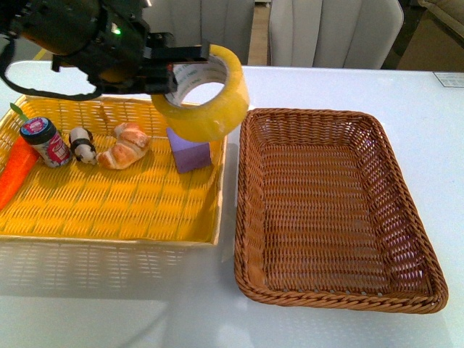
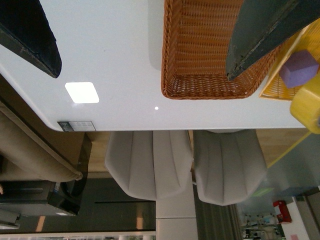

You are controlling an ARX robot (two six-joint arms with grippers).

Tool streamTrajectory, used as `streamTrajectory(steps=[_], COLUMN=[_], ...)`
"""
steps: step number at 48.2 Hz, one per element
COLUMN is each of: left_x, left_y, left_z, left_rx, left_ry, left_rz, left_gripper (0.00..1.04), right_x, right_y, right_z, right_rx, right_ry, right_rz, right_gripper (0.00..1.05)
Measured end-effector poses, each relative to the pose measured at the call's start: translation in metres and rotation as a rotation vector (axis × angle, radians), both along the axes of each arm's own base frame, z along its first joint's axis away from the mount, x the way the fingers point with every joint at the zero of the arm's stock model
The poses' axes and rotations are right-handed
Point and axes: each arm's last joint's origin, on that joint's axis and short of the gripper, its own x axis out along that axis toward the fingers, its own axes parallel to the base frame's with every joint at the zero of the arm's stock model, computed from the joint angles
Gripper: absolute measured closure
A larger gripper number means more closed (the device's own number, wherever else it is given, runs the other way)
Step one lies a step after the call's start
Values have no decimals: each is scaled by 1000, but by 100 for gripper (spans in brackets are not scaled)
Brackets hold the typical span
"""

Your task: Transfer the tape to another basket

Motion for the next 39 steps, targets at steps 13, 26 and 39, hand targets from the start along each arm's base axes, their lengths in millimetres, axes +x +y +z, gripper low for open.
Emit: streamTrajectory(steps=[13,26,39], left_x=[4,0,-7], left_y=[-44,-64,-88], left_z=[-18,-23,-30], left_rx=[-12,-33,-22], left_ry=[59,87,100], left_rz=[-97,-160,-212], left_gripper=[90,90,90], right_x=[0,0,0], right_y=[0,0,0], right_z=[0,0,0], right_rx=[0,0,0], right_ry=[0,0,0], right_rz=[0,0,0], right_gripper=[9,9,9])
